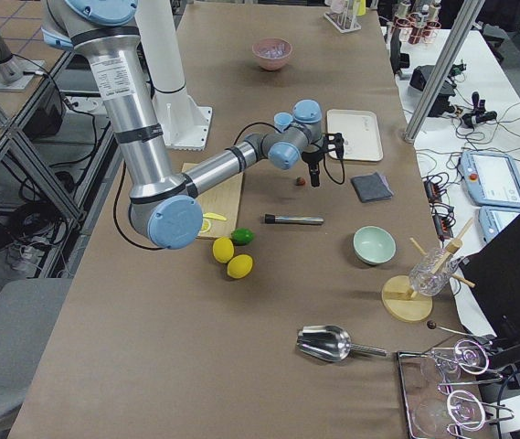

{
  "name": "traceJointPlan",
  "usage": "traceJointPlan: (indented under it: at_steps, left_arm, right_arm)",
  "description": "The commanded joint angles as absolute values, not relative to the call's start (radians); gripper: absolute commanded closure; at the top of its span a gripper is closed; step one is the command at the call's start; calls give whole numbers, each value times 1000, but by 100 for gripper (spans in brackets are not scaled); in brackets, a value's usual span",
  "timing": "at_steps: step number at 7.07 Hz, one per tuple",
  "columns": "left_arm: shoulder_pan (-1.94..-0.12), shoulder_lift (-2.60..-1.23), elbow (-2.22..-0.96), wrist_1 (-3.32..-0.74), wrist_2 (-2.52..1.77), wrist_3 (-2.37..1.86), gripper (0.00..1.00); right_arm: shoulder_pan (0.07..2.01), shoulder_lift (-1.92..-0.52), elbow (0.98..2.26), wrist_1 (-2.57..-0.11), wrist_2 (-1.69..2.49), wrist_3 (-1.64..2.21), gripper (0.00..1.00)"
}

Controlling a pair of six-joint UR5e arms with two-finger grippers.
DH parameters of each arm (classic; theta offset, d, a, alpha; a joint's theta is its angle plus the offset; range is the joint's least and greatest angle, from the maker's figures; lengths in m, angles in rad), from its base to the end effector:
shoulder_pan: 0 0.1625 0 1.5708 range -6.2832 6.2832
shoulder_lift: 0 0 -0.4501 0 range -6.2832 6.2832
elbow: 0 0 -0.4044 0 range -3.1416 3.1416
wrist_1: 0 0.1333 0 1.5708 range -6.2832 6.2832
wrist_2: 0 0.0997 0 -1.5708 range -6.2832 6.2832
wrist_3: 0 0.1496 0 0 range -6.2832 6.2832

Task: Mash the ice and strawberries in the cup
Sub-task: 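Reach the right gripper down to the red strawberry beside the pestle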

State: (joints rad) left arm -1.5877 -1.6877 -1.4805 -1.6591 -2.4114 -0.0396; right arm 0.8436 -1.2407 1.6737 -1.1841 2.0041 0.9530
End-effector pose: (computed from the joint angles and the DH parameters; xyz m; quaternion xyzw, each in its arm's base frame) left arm -0.0314 -0.5668 0.6865 0.0478 0.4079 -0.0023 0.9118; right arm -0.3996 -0.5550 0.4384 0.1129 -0.4214 0.0158 0.8997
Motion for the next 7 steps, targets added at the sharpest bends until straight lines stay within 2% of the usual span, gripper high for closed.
traceJointPlan:
  at_steps: [1, 4, 6, 7]
  left_arm:
    - [-1589, -1687, -1489, -1658, -2411, -40, 3]
    - [-1589, -1687, -1493, -1657, -2410, -40, 3]
    - [-1591, -1687, -1496, -1657, -2411, -40, 3]
    - [-1589, -1687, -1494, -1657, -2410, -40, 3]
  right_arm:
    - [761, -1186, 1617, -1186, 1952, 946, 0]
    - [724, -1180, 1562, -1172, 1934, 939, 2]
    - [719, -1170, 1540, -1163, 1934, 933, 12]
    - [718, -1164, 1542, -1164, 1936, 931, 35]
